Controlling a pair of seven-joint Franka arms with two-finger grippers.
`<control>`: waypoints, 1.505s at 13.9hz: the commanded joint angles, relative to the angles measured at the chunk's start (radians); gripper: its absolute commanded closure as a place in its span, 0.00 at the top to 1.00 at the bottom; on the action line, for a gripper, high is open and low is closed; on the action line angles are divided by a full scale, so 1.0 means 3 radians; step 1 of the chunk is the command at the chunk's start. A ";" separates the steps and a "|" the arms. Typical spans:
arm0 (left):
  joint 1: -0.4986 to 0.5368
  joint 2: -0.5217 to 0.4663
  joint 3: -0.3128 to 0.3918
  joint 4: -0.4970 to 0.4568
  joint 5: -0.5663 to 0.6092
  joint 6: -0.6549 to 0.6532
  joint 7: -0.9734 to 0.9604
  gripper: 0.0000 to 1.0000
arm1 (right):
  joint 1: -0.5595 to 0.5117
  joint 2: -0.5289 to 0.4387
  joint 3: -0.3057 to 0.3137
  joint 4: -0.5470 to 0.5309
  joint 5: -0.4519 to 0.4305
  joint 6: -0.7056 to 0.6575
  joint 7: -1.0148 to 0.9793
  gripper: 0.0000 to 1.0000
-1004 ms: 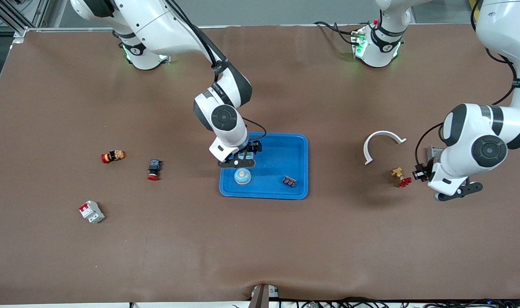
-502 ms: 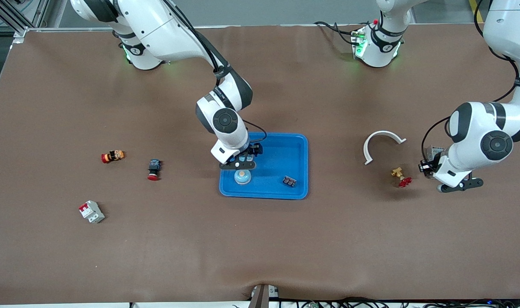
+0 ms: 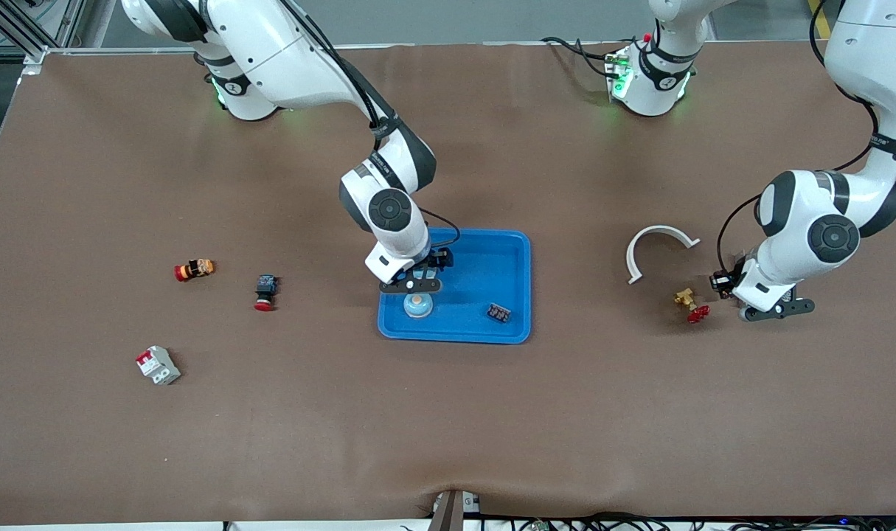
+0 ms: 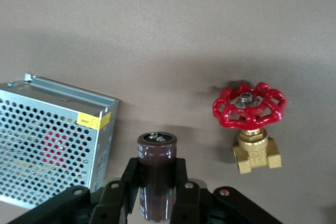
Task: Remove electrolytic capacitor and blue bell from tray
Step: 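Place the capacitor beside the red valve with the left gripper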
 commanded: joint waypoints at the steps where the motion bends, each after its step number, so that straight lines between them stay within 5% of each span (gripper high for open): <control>1: 0.0038 -0.0033 -0.0019 -0.0104 0.0071 0.0127 0.0011 0.00 | 0.0055 0.0011 -0.0035 0.0003 -0.0060 0.0038 0.0087 1.00; 4: 0.0038 0.0084 -0.0014 -0.0104 0.0071 0.0285 -0.0025 0.00 | 0.0055 0.0011 -0.0035 0.0003 -0.0060 0.0038 0.0087 0.99; 7: 0.0048 0.0146 -0.0003 -0.0099 0.0071 0.0382 -0.0025 0.00 | 0.0050 0.0011 -0.0035 0.0003 -0.0055 0.0038 0.0087 0.77; 9: 0.0043 0.0146 0.0002 -0.0099 0.0076 0.0377 -0.0020 0.11 | 0.0055 0.0016 -0.0035 0.0003 -0.0055 0.0043 0.0087 0.66; 13: 0.0043 0.0110 -0.0003 -0.0099 0.0076 0.0321 0.0001 0.79 | 0.0034 -0.0004 -0.0035 0.0008 -0.0050 -0.0003 0.0087 0.54; 14: 0.0043 0.0085 -0.0003 -0.0099 0.0076 0.0281 0.0006 0.87 | 0.0024 -0.0014 -0.0035 0.0018 -0.0050 -0.0018 0.0077 0.54; 21: 0.0032 -0.0196 -0.0192 -0.0048 0.0066 -0.0113 -0.0050 0.87 | -0.0134 -0.0361 -0.0035 0.0161 -0.0035 -0.0600 0.0016 0.54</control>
